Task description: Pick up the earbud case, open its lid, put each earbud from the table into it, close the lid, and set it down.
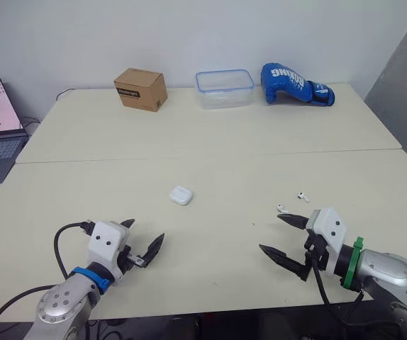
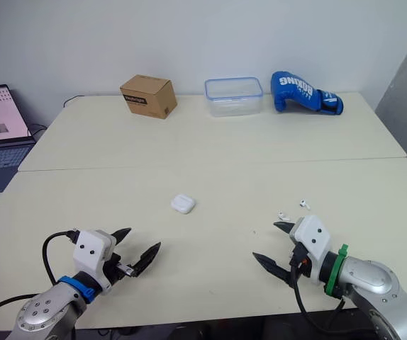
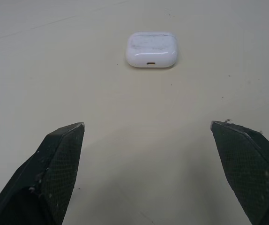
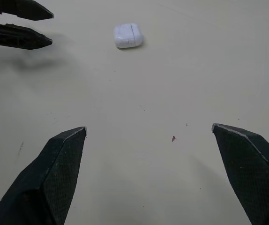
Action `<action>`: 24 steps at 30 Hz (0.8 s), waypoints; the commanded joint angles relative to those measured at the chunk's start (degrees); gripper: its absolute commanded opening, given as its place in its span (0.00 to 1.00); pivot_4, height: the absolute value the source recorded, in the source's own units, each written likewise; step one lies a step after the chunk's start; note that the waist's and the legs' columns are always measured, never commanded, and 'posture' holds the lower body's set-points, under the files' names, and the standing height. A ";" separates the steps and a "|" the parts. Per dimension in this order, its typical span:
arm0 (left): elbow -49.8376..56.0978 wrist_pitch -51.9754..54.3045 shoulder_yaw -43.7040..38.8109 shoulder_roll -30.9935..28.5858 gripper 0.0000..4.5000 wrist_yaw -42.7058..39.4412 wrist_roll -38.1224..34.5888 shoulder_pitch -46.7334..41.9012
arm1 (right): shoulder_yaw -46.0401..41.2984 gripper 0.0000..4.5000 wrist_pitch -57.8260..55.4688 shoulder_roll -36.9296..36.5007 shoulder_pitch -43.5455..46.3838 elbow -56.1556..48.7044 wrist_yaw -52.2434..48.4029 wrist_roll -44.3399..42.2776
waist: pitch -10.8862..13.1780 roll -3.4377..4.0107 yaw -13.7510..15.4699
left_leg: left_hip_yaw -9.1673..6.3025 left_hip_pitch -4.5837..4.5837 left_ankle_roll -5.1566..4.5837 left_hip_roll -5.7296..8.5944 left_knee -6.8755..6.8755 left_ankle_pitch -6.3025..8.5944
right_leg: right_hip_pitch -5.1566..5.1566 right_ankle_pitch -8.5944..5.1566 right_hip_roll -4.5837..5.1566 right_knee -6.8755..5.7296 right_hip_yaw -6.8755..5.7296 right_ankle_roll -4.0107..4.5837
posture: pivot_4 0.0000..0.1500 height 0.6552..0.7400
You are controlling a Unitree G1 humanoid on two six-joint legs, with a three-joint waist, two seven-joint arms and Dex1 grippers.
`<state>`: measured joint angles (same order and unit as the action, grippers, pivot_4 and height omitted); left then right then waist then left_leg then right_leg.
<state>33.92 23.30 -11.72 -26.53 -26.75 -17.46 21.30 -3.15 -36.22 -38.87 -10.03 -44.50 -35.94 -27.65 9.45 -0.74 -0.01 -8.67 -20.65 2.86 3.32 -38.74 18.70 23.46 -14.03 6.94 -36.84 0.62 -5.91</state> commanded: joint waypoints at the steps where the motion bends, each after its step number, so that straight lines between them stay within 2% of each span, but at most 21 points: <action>1: 1.34 -1.28 -0.93 -0.04 1.00 -0.90 -1.21 -0.17 | -0.53 1.00 0.75 0.01 0.42 -1.52 0.55 0.07 | 0.00 0.00 0.00 | 0.00 0.00 0.00 0.00 0.00 0.00 | 0.00 0.00 0.00 0.00 0.00 0.00 | 1.00 0.89; 6: 0.57 -1.04 -1.24 -0.06 1.00 -3.27 -4.58 -1.69 | -1.34 1.00 0.41 -0.41 0.30 -2.51 0.53 -0.63 | 0.00 0.00 -0.01 | -0.01 0.00 0.00 0.00 0.00 0.00 | 0.00 0.00 0.00 0.00 -0.01 0.00 | 1.00 0.89; 13: -0.04 -1.32 -1.17 -0.43 1.00 -3.86 -4.78 -2.53 | -1.04 1.00 0.54 -0.26 0.51 -2.52 1.07 -0.45 | 0.00 0.00 -0.02 | 0.00 0.00 0.00 0.00 0.00 0.00 | 0.00 0.00 0.00 0.00 0.00 0.00 | 1.00 0.89; 16: -1.65 -1.86 0.46 -0.49 1.00 -5.38 -5.40 -6.46 | -0.85 1.00 0.33 0.50 1.57 -1.87 1.85 -0.82 | 0.00 0.00 0.09 | -0.01 0.00 0.00 0.00 0.00 0.00 | -0.01 0.00 0.00 -0.01 -0.02 0.00 | 1.00 0.89; 24: -12.10 -3.75 5.88 2.09 1.00 -4.13 -1.75 -18.03 | 0.16 1.00 -0.33 2.03 8.23 1.16 1.56 -1.63 | 0.00 0.00 -0.08 | -0.01 0.09 0.04 0.01 0.00 -0.02 | -0.07 0.00 -0.01 0.01 -0.02 0.00 | 1.00 0.89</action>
<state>22.93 21.43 -5.95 -24.54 -30.84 -20.04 3.84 -3.03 -36.96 -36.73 -2.35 -42.72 -33.90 -28.37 9.44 -0.74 -0.08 -8.70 -20.58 3.00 3.33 -38.74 18.63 23.41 -14.03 6.93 -36.83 0.59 -5.91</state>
